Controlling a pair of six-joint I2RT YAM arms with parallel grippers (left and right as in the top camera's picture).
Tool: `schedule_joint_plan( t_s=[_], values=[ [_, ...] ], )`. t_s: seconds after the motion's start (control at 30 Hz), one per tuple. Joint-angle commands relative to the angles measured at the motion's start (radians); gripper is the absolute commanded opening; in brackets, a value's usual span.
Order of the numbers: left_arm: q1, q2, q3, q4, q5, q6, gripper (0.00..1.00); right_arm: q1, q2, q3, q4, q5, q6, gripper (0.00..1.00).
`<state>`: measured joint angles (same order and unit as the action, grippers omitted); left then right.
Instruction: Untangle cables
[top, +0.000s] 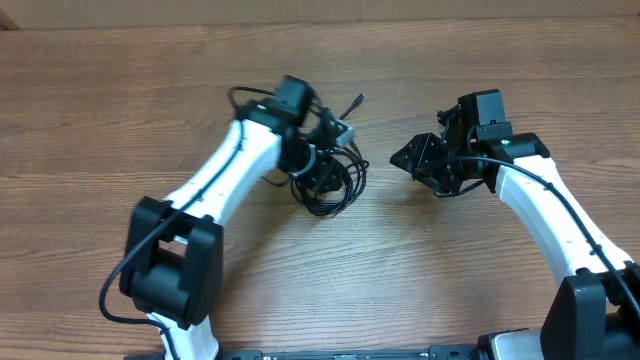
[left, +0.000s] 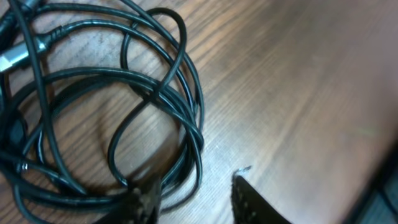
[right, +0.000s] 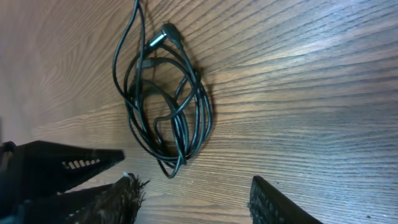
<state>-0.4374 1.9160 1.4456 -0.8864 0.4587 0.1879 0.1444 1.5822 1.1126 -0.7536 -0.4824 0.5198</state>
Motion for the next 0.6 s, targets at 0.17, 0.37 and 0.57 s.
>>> schedule_joint_plan(
  t_s=[0.17,0.37,0.57],
  values=[
    [-0.114,0.008,-0.127,0.206,-0.245,-0.238,0.48,0.000,0.000,0.006,-0.004,0.037,0.005,0.59],
    [-0.122,0.009,-0.210,0.350,-0.302,-0.354,0.49,0.000,0.000,0.006,-0.005,0.037,0.004,0.59],
    [-0.124,0.009,-0.250,0.407,-0.302,-0.353,0.49,0.000,0.000,0.006,-0.004,0.037,0.005,0.59]
  ],
)
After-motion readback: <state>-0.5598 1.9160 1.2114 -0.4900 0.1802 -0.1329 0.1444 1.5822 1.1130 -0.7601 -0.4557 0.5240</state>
